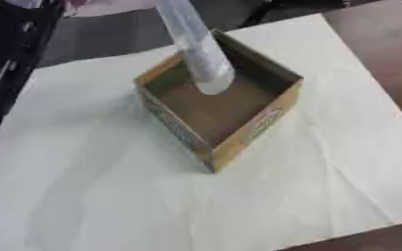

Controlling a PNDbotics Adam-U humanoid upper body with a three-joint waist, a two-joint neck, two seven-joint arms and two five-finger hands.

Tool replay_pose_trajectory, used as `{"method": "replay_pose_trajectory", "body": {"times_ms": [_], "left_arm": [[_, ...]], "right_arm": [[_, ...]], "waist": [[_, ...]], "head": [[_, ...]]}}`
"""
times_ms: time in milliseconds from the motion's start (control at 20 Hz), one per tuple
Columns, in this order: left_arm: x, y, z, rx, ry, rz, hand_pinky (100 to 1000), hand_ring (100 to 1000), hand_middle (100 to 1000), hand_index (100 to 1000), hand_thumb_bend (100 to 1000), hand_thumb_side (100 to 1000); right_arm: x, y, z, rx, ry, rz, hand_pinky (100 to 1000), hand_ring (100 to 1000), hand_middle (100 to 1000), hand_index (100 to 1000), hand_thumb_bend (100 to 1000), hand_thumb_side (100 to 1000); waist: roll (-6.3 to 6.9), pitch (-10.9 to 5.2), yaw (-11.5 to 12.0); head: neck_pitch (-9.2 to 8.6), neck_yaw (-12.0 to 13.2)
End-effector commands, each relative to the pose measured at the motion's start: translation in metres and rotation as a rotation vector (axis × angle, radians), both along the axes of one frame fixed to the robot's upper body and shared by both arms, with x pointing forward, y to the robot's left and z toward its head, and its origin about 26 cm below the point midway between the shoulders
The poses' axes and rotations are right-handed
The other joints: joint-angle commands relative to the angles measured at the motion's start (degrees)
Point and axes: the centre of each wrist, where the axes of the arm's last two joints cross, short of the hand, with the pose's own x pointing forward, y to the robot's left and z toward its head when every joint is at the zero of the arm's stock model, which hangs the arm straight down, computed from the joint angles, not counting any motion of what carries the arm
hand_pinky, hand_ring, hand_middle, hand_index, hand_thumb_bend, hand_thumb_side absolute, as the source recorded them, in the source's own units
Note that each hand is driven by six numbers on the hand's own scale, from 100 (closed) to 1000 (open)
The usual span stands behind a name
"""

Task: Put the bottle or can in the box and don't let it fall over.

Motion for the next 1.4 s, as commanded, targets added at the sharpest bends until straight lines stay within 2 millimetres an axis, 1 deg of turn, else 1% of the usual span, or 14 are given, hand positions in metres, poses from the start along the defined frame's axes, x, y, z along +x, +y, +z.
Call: {"method": "replay_pose_trajectory", "body": {"times_ms": [50,150,200,400,450,500,550,700,800,900,1000,1050,1250,1400], "left_arm": [[-0.002,0.0,0.005,0.149,-0.085,-0.062,100,103,100,234,126,100],[0.001,-0.002,-0.002,0.171,-0.078,-0.065,100,170,100,300,121,100],[0.003,-0.002,-0.005,0.183,-0.072,-0.065,100,230,147,359,131,100],[0.006,0.0,-0.011,0.21,-0.058,-0.063,100,239,157,367,132,100],[0.006,-0.001,-0.012,0.219,-0.057,-0.065,205,510,439,625,271,100],[0.006,-0.003,-0.016,0.247,-0.057,-0.07,205,510,439,625,271,100],[0.006,-0.005,-0.018,0.276,-0.063,-0.079,504,698,601,727,390,166],[0.006,-0.003,-0.019,0.33,-0.081,-0.1,803,870,750,861,518,455],[0.006,-0.001,-0.02,0.35,-0.095,-0.105,880,918,786,893,543,557],[0.007,0.001,-0.021,0.372,-0.114,-0.101,919,940,800,905,590,605],[0.008,0.004,-0.021,0.393,-0.129,-0.092,939,956,815,916,621,550],[0.008,0.005,-0.022,0.408,-0.135,-0.085,942,959,818,918,625,494],[0.012,0.006,-0.032,0.471,-0.135,-0.062,950,968,827,928,609,493],[0.014,0.007,-0.038,0.503,-0.136,-0.052,945,961,818,924,604,452]], "right_arm": [[-0.002,0.001,0.01,-0.02,-0.028,0.012,731,1000,903,987,100,446],[-0.002,0.002,0.01,-0.02,-0.028,0.015,731,1000,903,987,100,446],[-0.002,0.002,0.009,-0.019,-0.027,0.015,731,1000,903,987,100,447],[-0.002,0.001,0.008,-0.018,-0.026,0.013,731,1000,903,987,100,448],[-0.002,0.001,0.008,-0.017,-0.025,0.013,731,1000,903,987,100,452],[-0.002,0.001,0.008,-0.017,-0.024,0.014,731,1000,903,987,100,452],[-0.002,0.001,0.008,-0.016,-0.023,0.014,731,1000,903,987,100,453],[-0.002,0.001,0.007,-0.014,-0.02,0.013,731,1000,903,987,100,456],[-0.002,0.001,0.006,-0.012,-0.018,0.011,731,1000,903,987,100,456],[-0.002,0.0,0.005,-0.011,-0.016,0.008,731,1000,901,987,100,457],[-0.003,0.0,0.005,-0.008,-0.014,0.005,731,1000,901,987,100,458],[-0.003,-0.001,0.004,-0.006,-0.014,0.004,731,1000,900,987,100,461],[-0.003,-0.001,0.004,0.001,-0.011,0.002,731,1000,899,986,100,459],[-0.004,-0.002,0.003,0.01,-0.008,-0.002,731,1000,898,985,100,464]], "waist": [[-0.52,-0.73,-0.2],[-0.52,-0.64,-0.4],[-0.52,-0.59,-0.5],[-0.54,-0.52,-0.7],[-0.51,-0.48,-0.7],[-0.5,-0.44,-0.7],[-0.52,-0.43,-0.7],[-0.59,-0.43,-0.7],[-0.65,-0.47,-0.7],[-0.72,-0.54,-0.7],[-0.77,-0.64,-0.6],[-0.78,-0.7,-0.6],[-0.84,-0.88,-0.6],[-0.93,-0.96,-0.7]], "head": [[-0.29,0.3],[-0.17,0.5],[-0.17,0.5],[-0.18,0.6],[-0.09,0.5],[0.02,0.4],[0.19,0.3],[0.47,0.1],[0.56,0.0],[0.67,0.0],[0.8,-0.1],[0.81,-0.1],[0.82,-0.1],[0.81,-0.1]]}}
